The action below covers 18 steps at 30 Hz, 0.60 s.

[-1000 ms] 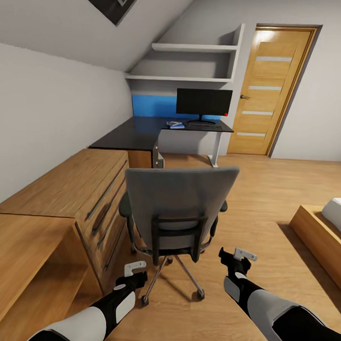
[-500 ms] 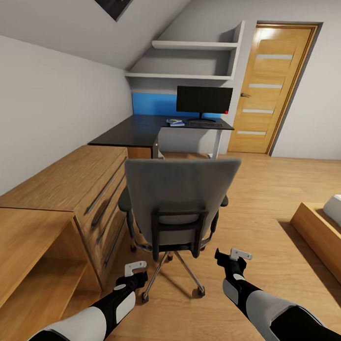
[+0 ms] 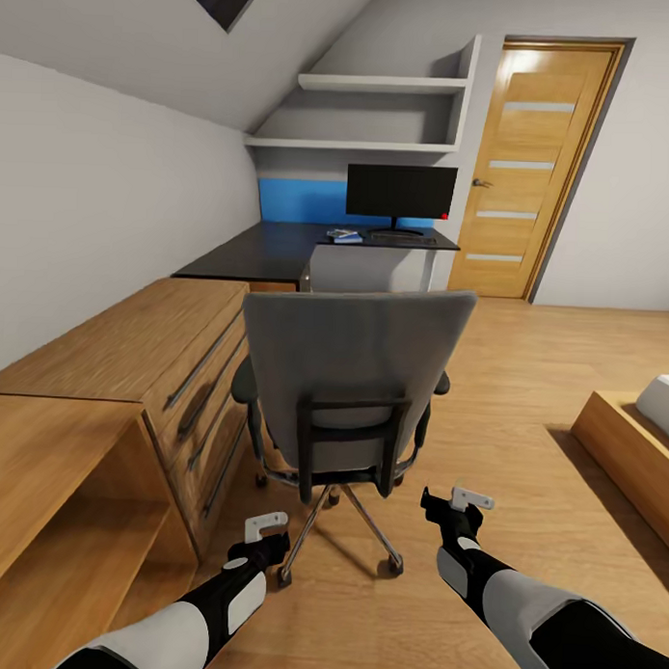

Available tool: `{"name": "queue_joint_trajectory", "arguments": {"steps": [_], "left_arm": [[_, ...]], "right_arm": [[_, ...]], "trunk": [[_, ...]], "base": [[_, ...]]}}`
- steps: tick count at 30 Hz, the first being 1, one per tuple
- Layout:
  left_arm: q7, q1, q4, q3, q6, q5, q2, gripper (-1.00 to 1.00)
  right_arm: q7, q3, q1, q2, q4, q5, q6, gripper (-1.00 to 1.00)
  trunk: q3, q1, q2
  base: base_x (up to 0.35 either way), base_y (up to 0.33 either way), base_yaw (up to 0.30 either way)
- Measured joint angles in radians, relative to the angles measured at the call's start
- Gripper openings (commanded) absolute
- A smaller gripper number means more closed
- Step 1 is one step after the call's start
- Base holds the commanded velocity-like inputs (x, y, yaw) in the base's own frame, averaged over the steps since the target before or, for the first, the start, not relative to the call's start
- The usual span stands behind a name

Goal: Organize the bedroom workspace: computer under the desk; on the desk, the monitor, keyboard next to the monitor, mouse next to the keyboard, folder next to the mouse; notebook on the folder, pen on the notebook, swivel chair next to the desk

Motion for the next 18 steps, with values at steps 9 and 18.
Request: {"name": "queue_joint_trajectory", "arguments": {"steps": [9, 18], "left_arm": [[-0.001, 0.000, 0.001, -0.007, 0.000, 0.000, -0.001, 1.00], [0.000, 0.000, 0.001, -0.007, 0.000, 0.000, -0.001, 1.00]], "right_arm": [[0.031, 0.000, 0.001, 0.001, -0.001, 0.086, -0.008, 1.00], [0.033, -0.001, 0.002, 0.001, -0.001, 0.108, -0.035, 1.00]], "trunk": [[-0.028, 0.035, -0.063], [-0.056, 0.069, -0.126]], "base": [[0.000, 0.000, 0.000], [0.000, 0.000, 0.000]]}}
